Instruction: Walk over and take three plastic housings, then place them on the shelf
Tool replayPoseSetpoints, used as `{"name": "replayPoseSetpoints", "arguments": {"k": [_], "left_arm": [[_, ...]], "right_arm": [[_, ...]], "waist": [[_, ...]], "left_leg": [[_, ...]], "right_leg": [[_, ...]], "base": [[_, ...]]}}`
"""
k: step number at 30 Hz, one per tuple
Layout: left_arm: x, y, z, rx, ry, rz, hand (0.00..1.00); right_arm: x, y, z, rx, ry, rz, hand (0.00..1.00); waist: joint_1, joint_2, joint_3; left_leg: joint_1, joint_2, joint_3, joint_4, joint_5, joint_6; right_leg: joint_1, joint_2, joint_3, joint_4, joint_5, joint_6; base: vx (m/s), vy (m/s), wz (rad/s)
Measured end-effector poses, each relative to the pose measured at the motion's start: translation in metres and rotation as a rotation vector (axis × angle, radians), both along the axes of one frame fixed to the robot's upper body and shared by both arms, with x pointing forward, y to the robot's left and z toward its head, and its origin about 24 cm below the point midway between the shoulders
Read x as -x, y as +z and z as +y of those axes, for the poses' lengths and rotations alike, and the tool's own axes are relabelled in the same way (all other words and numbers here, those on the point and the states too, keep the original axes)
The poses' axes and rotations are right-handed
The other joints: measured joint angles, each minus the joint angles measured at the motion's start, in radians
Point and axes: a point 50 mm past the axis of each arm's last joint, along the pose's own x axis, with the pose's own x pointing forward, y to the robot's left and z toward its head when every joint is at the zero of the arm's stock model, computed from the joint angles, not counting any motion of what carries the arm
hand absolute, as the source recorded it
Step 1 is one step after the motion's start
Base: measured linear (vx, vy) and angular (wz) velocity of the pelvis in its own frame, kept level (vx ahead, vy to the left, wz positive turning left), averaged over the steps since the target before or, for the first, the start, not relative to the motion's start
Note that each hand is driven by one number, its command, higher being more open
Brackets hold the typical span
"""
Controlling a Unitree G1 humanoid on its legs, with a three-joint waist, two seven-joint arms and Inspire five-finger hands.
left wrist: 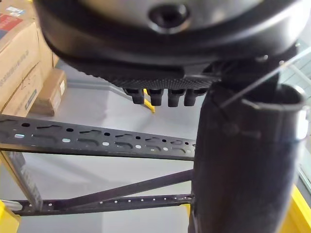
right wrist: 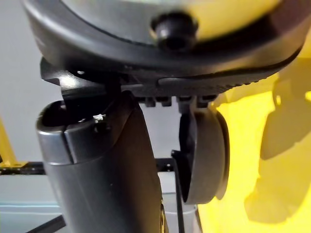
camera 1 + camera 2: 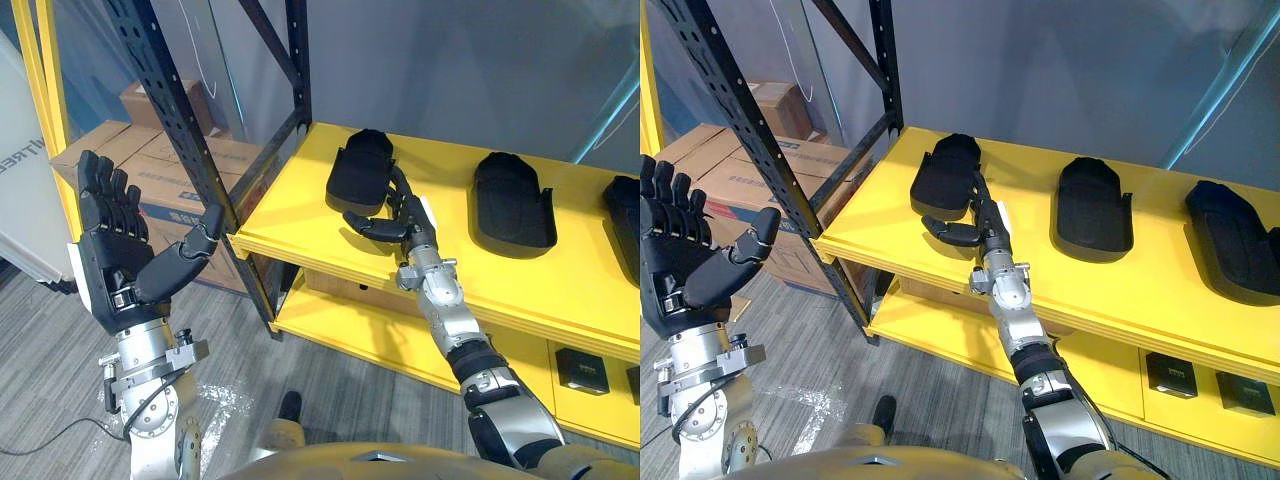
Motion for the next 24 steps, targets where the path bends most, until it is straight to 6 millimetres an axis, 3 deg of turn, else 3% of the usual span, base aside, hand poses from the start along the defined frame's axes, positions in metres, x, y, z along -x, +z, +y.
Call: {"name": "replayPoseSetpoints", "arguments": {"k": [3, 6, 9, 12, 14, 18, 24], "left_arm": [[0.001, 0.0, 0.002, 0.011, 0.07, 0.001, 1.0], [0.006, -0.001, 0.01, 0.007, 0.223, 0.007, 1.0], [0.017, -0.009, 0.032, 0.068, 0.453, 0.018, 1.0], [0.031, -0.024, 0.049, 0.137, 0.643, 0.065, 1.0], [0.044, -0.035, 0.062, 0.221, 0.734, 0.078, 1.0], [0.065, -0.046, 0.08, 0.329, 0.858, 0.073, 1.0], [0.056, -0.044, 0.077, 0.332, 0.814, 0.053, 1.0]], "right_arm": [[0.0, 0.017, 0.001, 0.0, -0.027, -0.083, 1.0], [0.016, 0.055, 0.001, -0.029, -0.054, -0.306, 1.0], [0.051, 0.099, -0.007, -0.043, -0.121, -0.606, 1.0], [0.078, 0.116, -0.031, -0.056, -0.26, -0.751, 1.0], [0.098, 0.112, -0.055, -0.018, -0.399, -0.763, 1.0], [0.125, 0.082, -0.096, -0.011, -0.618, -0.614, 1.0], [0.142, 0.066, -0.11, -0.031, -0.693, -0.531, 1.0]], "waist": [[-0.004, 0.001, 0.018], [-0.005, -0.006, 0.026], [-0.027, -0.017, 0.03], [-0.03, -0.029, 0.028], [-0.035, -0.039, 0.022], [-0.069, -0.059, 0.006], [-0.133, -0.059, 0.002]], "left_leg": [[-0.002, 0.001, 0.005, 0.0, 0.0, 0.0], [-0.005, 0.002, 0.027, 0.0, -0.002, 0.0], [0.0, 0.002, 0.05, 0.003, 0.001, -0.008], [0.02, 0.01, 0.097, 0.0, -0.007, -0.018], [0.034, 0.019, 0.127, 0.0, -0.017, -0.028], [0.053, 0.036, 0.19, 0.0, -0.038, -0.038], [0.062, 0.048, 0.254, 0.0, -0.042, -0.044]], "right_leg": [[-0.006, 0.0, 0.006, 0.001, 0.001, 0.0], [-0.023, -0.004, 0.025, 0.004, 0.004, 0.003], [-0.027, -0.005, 0.039, -0.002, 0.007, 0.008], [-0.028, -0.003, 0.073, -0.01, 0.01, 0.01], [-0.031, 0.002, 0.099, -0.017, 0.01, 0.01], [-0.039, 0.021, 0.158, -0.065, 0.034, 0.002], [-0.059, 0.035, 0.223, -0.1, 0.073, 0.005]], "base": [[-0.02, -0.013, -0.06], [0.02, -0.011, -0.15], [0.04, -0.016, -0.14], [0.02, -0.01, -0.31], [-0.01, -0.013, -0.43], [0.0, -0.01, -0.44], [0.01, -0.004, -0.33]]}}
